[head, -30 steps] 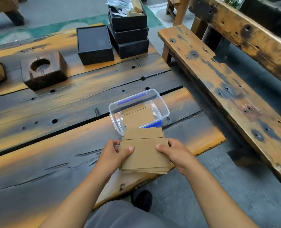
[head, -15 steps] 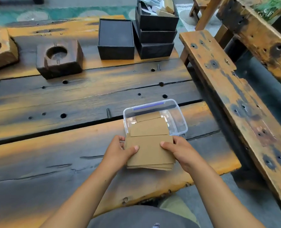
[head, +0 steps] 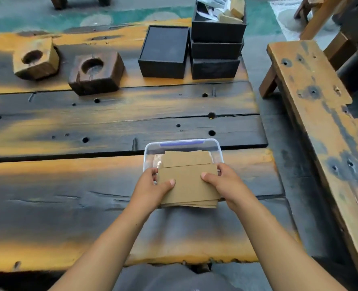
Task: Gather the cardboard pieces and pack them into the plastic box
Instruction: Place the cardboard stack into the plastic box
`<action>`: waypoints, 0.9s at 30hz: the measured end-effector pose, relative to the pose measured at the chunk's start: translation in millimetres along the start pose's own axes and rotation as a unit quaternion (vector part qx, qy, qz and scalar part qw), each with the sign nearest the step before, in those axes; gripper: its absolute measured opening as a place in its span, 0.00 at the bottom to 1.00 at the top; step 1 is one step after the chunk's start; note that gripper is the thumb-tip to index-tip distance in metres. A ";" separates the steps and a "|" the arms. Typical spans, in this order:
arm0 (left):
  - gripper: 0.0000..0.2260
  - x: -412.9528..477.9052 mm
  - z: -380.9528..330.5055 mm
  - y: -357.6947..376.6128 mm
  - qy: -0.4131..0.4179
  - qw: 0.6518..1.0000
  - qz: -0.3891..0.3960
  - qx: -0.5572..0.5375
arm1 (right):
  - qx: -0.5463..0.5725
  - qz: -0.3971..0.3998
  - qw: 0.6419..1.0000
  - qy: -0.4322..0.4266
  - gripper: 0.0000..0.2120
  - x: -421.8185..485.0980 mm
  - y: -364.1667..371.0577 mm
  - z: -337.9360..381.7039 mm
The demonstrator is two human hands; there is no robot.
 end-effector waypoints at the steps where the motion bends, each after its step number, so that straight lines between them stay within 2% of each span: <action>1: 0.20 1.7 -5.7 1.2 0.010 1.000 -0.012 0.000 | 0.001 0.003 1.000 -0.008 0.13 3.9 -1.6 6.1; 6: 0.19 21.3 -26.5 4.8 0.036 0.998 -0.039 0.020 | -0.009 0.013 1.000 -0.024 0.14 26.1 -6.5 31.0; 14: 0.14 61.8 -3.8 9.6 -0.010 0.999 -0.030 0.021 | -0.029 0.005 1.000 0.010 0.12 60.7 3.9 22.7; 16: 0.16 71.1 6.7 10.8 -0.027 0.999 -0.027 0.023 | -0.044 0.002 0.999 0.019 0.13 69.6 7.4 18.0; 20: 0.28 84.3 22.5 11.9 -0.053 0.998 -0.012 0.027 | -0.077 0.009 0.996 0.039 0.15 82.5 12.7 10.1; 27: 0.27 104.9 38.8 13.6 -0.063 0.996 -0.009 0.056 | -0.107 0.016 0.991 0.081 0.14 99.9 24.1 -6.1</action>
Point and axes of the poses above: each hand's wrist, its own x-axis towards the middle knuckle, its own y-axis out of the palm, z = x × y, the point moved 10 cm from there along x, towards the middle knuckle, and after that the axes turned 14 degrees about -x, right-handed, at the moved point
